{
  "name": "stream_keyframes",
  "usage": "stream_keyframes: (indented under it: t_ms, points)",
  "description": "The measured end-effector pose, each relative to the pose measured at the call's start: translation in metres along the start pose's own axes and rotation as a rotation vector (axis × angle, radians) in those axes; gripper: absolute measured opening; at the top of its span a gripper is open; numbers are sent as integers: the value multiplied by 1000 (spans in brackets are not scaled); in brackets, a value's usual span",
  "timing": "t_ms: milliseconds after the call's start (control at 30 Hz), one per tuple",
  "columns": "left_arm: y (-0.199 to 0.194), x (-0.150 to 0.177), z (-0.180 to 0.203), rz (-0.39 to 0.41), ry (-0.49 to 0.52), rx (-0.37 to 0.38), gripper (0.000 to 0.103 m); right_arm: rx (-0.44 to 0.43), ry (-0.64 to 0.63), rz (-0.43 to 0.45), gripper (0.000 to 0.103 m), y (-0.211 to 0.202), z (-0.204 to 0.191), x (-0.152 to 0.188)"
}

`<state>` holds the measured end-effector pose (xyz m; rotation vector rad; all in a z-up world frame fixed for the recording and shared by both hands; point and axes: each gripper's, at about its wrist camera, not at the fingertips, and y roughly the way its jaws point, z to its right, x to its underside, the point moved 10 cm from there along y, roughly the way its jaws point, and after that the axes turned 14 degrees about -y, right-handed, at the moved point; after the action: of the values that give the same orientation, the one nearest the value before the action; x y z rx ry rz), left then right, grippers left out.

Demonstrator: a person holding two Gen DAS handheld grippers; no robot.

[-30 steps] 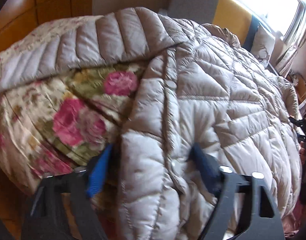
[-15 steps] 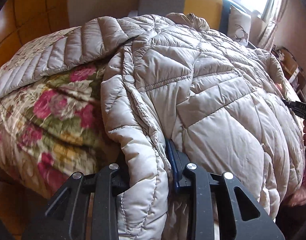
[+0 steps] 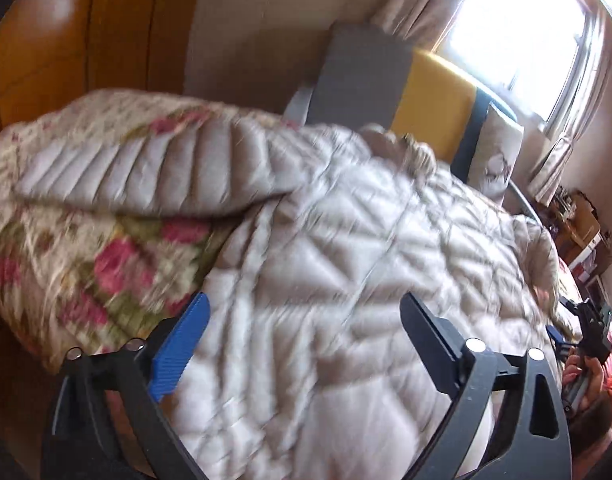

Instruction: Fold large clothes

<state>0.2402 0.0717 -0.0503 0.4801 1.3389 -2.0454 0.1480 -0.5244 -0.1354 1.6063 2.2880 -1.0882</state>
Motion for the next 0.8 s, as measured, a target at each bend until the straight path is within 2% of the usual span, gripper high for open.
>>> stream_keyframes:
  t_ms: [67,133,167,233,333,400,467,533,633,667,700,767,800]
  points:
    - [9,-1,15,16,-9,17,99,17,53,49,90,5,1,-13]
    - [26,-2,29,29,-8,35,99,52,110,92,91,10,5,-26]
    - [37,-2,30,35,-2,23,99,64,148,127,89,8,11,-34]
    - [53,2,27,51,21,-13,99,95,232,211,80,-3,30,-49]
    - [76,20,21,-5,8,-21,99,151,346,276,45,-12,68,-61]
    - [81,30,14,-7,0,8,99,154,404,280,9,-11,88,-66]
    - [82,37,14,12,43,22,99,144,413,286,0,-16,100,-79]
    - [80,42,16,20,83,28,99,148,381,286,0,-22,101,-95]
    - [80,46,16,37,95,27,99,96,367,233,10,-21,92,-99]
    - [80,47,16,37,97,24,99,75,351,237,30,-22,89,-100]
    - [81,48,16,37,100,18,99,59,332,251,43,-24,84,-104]
    - [82,49,17,41,108,8,99,82,313,258,55,-23,82,-108]
    - [83,49,18,43,113,3,99,108,314,256,57,-23,83,-111]
